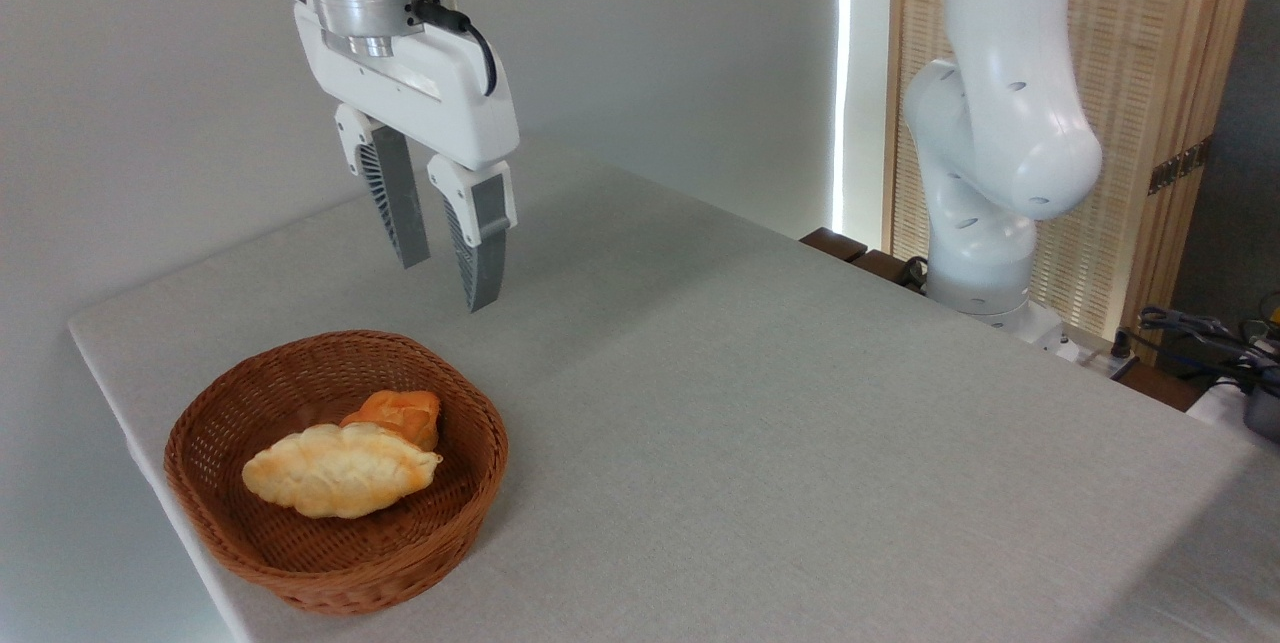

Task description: Put bread into the basket

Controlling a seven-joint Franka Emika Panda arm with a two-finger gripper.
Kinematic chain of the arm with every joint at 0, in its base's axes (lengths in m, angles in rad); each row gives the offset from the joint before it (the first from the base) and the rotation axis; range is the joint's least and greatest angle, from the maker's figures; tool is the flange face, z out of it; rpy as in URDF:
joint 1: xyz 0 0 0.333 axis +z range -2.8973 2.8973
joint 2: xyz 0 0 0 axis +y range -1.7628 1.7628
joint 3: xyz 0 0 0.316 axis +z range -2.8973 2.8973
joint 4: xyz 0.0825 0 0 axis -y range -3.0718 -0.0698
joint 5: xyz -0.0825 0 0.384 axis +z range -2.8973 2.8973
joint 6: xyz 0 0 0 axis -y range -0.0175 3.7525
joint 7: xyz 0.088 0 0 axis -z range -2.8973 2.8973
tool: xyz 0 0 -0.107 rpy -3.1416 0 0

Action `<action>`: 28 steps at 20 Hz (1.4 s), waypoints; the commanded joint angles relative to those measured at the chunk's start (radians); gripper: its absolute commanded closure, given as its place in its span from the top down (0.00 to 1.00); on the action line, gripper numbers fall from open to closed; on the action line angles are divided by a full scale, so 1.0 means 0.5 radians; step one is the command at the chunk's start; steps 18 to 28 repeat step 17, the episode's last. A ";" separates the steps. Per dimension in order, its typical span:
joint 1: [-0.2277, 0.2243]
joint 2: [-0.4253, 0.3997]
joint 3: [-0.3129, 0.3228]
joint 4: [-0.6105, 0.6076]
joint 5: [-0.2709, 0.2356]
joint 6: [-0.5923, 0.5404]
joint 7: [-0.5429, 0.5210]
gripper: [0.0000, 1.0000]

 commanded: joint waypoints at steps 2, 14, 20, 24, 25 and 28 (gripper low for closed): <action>-0.006 -0.012 0.008 -0.002 0.012 -0.049 -0.036 1.00; -0.003 -0.009 0.008 -0.002 0.009 -0.049 -0.015 1.00; -0.003 -0.009 0.008 -0.002 0.006 -0.049 -0.027 1.00; -0.003 -0.009 0.008 -0.002 0.006 -0.049 -0.027 1.00; -0.003 -0.009 0.008 -0.002 0.006 -0.049 -0.027 1.00; -0.003 -0.009 0.008 -0.002 0.006 -0.049 -0.027 1.00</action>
